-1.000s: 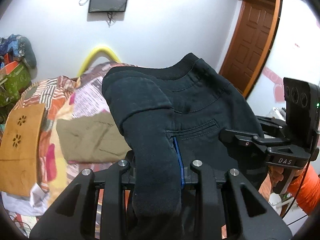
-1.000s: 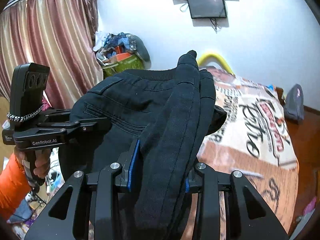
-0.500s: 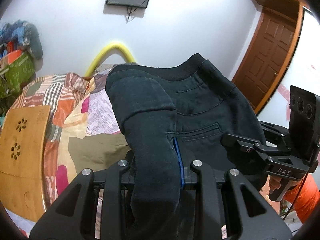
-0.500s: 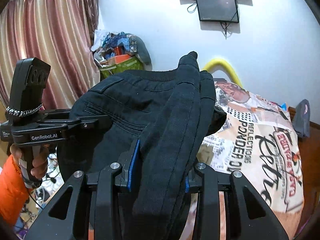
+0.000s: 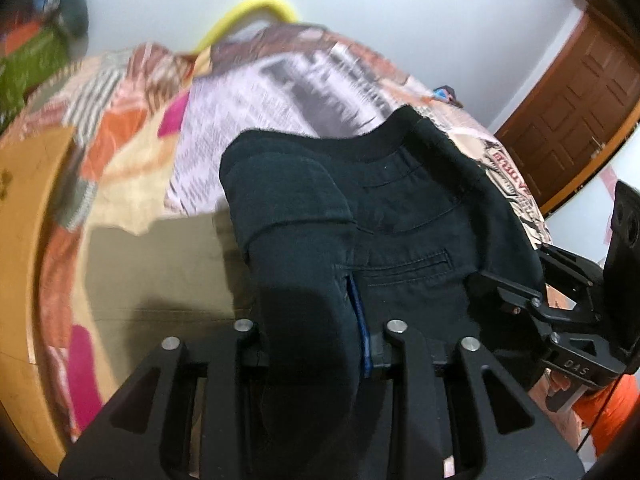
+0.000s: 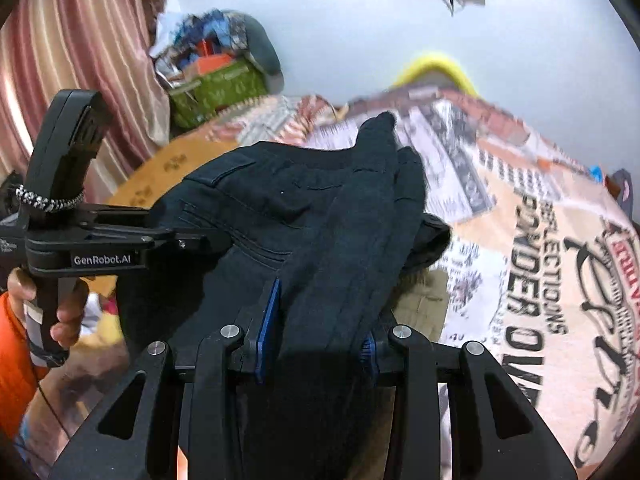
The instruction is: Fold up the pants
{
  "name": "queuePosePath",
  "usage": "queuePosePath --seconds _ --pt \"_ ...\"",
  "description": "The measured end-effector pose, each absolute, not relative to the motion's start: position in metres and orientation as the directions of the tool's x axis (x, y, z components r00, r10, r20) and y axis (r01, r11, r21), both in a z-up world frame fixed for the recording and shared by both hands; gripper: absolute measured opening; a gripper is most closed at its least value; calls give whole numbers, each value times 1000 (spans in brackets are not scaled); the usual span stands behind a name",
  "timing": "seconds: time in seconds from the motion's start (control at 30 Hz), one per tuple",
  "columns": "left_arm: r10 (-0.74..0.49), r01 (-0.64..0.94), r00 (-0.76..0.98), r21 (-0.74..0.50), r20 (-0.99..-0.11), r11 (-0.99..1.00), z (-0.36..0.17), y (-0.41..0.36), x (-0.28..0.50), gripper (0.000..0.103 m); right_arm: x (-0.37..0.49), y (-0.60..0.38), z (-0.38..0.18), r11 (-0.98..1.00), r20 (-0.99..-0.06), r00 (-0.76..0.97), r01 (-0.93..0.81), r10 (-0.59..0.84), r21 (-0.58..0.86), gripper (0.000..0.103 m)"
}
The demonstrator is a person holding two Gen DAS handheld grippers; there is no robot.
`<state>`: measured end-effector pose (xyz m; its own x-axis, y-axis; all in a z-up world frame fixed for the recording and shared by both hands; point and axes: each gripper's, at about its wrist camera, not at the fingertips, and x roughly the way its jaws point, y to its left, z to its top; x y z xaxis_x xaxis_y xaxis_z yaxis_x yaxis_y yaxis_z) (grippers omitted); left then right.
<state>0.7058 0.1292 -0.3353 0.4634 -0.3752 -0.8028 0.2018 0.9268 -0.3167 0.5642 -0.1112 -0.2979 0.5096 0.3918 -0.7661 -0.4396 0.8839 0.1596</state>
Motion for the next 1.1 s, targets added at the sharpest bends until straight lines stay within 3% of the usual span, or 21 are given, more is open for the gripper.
queuePosePath --seconds 0.13,0.27,0.47,0.63,0.9,1.1 --pt "-438 160 451 -412 -778 897 -350 144 706 43 567 -123 -309 880 -777 485 -439 401 181 35" --pt "-415 130 459 -402 -786 906 -345 154 694 45 558 -127 -303 881 -792 481 -450 377 147 36" --pt "-293 90 508 -288 -810 953 -312 165 660 45 536 -141 -285 892 -796 511 -445 323 76 38" --pt "-199 90 605 -183 -771 979 -259 162 605 45 496 -154 -243 897 -749 584 -441 312 30 38" --pt "-175 102 744 -149 -645 984 -157 139 503 45 422 -164 -154 897 -630 687 -439 363 38 38" --pt "-157 141 853 -69 -497 988 -86 101 404 45 346 -165 -86 892 -503 758 -449 416 61 38"
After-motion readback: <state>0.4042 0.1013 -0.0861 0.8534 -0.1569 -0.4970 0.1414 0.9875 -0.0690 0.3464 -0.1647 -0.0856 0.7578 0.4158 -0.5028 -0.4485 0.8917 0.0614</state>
